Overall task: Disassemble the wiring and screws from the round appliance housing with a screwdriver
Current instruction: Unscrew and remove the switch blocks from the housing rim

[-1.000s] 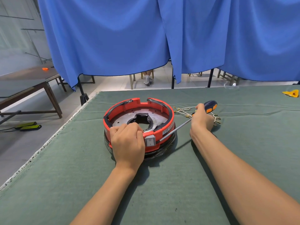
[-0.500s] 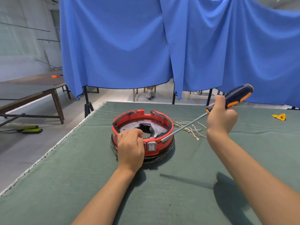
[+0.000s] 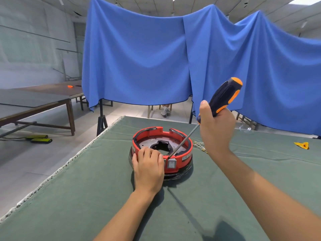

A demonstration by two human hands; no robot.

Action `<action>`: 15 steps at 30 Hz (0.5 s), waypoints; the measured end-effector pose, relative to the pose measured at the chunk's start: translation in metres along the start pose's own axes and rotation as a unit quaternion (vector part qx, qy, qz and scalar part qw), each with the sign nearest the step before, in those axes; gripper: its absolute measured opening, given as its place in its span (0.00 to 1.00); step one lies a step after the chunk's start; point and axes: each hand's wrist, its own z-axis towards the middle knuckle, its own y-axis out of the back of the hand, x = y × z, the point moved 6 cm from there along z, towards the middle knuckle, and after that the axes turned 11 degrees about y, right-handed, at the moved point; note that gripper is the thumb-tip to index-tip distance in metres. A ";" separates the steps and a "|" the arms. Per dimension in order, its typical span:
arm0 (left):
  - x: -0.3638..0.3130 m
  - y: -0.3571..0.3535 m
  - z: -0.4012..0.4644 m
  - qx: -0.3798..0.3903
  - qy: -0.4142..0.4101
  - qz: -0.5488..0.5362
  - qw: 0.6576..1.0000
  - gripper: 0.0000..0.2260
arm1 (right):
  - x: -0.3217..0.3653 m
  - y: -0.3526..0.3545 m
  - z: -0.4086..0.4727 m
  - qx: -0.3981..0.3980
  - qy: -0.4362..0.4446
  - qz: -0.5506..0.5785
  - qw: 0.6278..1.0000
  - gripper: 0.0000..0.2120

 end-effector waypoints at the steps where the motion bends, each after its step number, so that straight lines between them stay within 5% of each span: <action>1: 0.000 0.000 0.000 0.002 0.001 -0.003 1.000 0.14 | 0.001 0.000 0.000 0.001 0.003 -0.004 1.000 0.23; 15: -0.005 -0.001 -0.001 -0.001 -0.005 0.028 1.000 0.20 | 0.009 -0.016 0.006 0.047 0.050 -0.049 0.996 0.19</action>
